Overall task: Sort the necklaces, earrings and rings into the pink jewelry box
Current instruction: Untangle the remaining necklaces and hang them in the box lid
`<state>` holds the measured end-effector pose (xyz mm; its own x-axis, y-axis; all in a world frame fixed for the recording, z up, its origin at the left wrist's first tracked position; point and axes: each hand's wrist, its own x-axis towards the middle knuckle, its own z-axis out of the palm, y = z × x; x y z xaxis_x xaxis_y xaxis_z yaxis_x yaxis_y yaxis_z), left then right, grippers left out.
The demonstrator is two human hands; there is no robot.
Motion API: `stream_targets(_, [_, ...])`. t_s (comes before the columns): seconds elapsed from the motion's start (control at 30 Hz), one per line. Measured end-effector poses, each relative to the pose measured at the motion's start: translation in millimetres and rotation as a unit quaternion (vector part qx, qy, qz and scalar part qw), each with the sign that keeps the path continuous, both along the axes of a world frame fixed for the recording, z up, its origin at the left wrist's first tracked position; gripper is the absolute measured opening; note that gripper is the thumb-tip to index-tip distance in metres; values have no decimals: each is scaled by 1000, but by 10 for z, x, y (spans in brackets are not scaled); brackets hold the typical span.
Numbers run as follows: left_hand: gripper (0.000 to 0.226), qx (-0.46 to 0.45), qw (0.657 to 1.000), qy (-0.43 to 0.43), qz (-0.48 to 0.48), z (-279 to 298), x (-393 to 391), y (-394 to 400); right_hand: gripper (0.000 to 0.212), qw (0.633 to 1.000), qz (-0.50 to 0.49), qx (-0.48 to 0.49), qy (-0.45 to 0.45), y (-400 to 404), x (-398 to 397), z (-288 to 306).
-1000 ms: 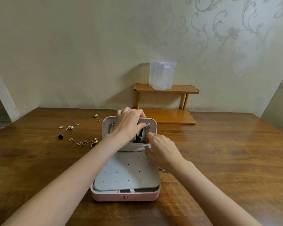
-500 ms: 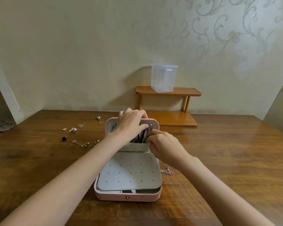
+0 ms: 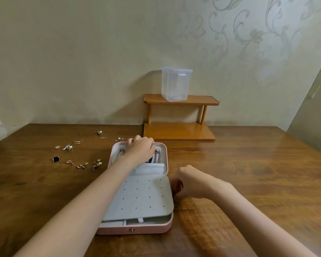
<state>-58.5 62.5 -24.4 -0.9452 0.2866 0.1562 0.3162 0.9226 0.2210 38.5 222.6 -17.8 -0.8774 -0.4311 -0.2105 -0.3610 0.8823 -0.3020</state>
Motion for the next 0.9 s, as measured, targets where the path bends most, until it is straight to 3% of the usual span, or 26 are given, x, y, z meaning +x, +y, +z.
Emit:
stream_targets(0.23, [33, -13, 998, -62, 7, -161, 27, 13, 11, 998, -19, 47, 23, -31, 19, 13])
stream_targets(0.3, [33, 2, 1000, 1, 18, -58, 73, 15, 7, 999, -50, -6, 6, 55, -8, 141])
stream_targets(0.37, [30, 95, 994, 56, -13, 123, 172, 38, 8, 991, -90, -102, -16, 176, -27, 374])
stream_targets(0.43, [23, 254, 962, -17, -102, 323, 374, 120, 9, 971, -111, -211, -29, 275, -19, 629])
stream_targets(0.5, [19, 356, 907, -138, -177, 481, 617, 242, 9, 955, -102, -279, -13, 315, -2, 840])
stream_targets(0.67, [19, 518, 796, -247, -191, 585, 816, 322, 15, 923, -106, -366, 52, 290, 5, 1093])
stream_targets(0.9, [16, 537, 785, -272, -147, 629, 836, 264, 19, 828, -110, -545, 64, 207, 44, 1326])
